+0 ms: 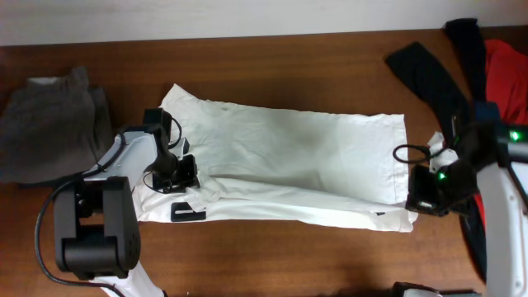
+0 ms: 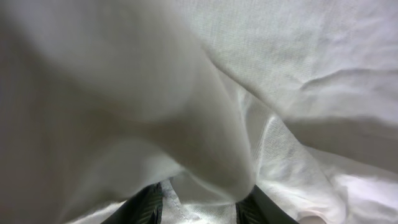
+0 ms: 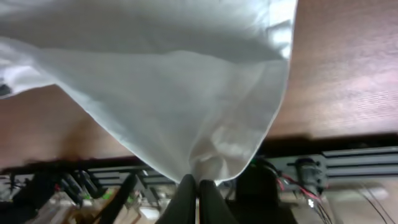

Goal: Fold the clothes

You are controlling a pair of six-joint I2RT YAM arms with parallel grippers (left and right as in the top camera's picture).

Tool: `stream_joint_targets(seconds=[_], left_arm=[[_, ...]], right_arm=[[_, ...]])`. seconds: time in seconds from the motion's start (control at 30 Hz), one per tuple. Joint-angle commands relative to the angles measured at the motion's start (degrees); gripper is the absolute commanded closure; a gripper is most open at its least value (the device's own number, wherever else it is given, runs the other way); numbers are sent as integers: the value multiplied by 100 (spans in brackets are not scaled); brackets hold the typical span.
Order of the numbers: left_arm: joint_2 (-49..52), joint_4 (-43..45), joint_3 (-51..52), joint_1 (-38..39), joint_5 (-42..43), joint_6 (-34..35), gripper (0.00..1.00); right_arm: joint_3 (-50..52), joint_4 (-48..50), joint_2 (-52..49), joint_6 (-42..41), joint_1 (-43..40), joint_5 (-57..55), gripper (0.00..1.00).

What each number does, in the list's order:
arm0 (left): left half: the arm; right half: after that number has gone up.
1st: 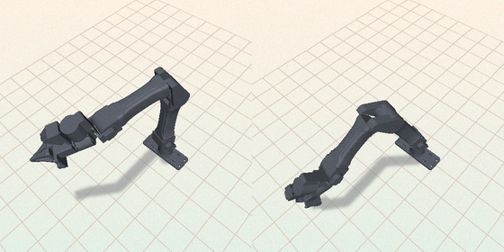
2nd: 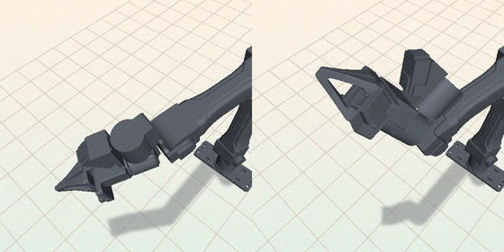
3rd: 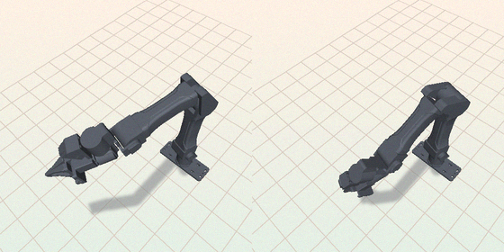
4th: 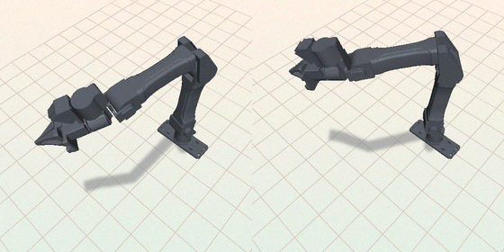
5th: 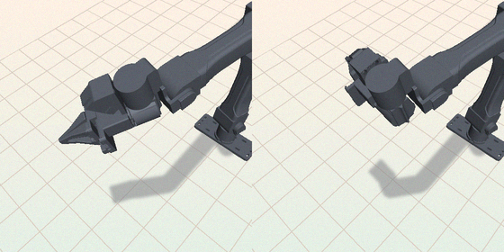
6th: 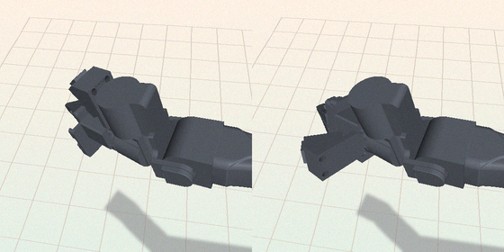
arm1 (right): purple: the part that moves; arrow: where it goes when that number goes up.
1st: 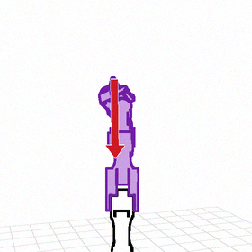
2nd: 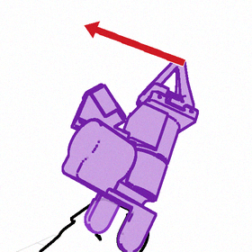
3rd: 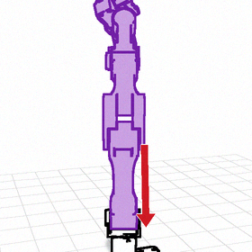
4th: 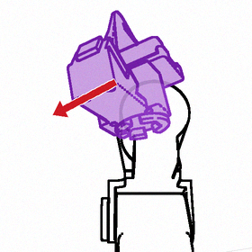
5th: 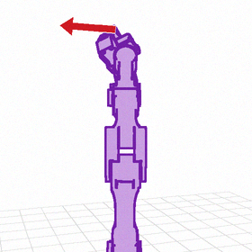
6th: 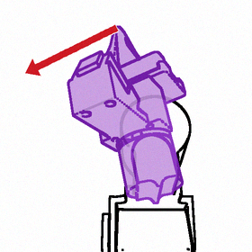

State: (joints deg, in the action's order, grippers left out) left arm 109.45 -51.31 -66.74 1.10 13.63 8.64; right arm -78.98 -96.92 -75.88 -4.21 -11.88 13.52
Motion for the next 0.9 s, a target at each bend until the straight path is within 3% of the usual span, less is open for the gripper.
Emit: stream_joint_targets(seconds=[0.0,0.27,0.53,0.87], left_arm=[[428,291,144,24,11,-39,61],[428,284,144,24,11,-39,61],[428,284,144,24,11,-39,61],[428,267,144,24,11,-39,61]], right_arm=[[315,-44,492,0,35,278,96],[1327,-42,1032,-382,35,232,96],[1427,634,1307,-1342,17,-551,96],[1429,2002,-151,-1386,20,-826,96]])
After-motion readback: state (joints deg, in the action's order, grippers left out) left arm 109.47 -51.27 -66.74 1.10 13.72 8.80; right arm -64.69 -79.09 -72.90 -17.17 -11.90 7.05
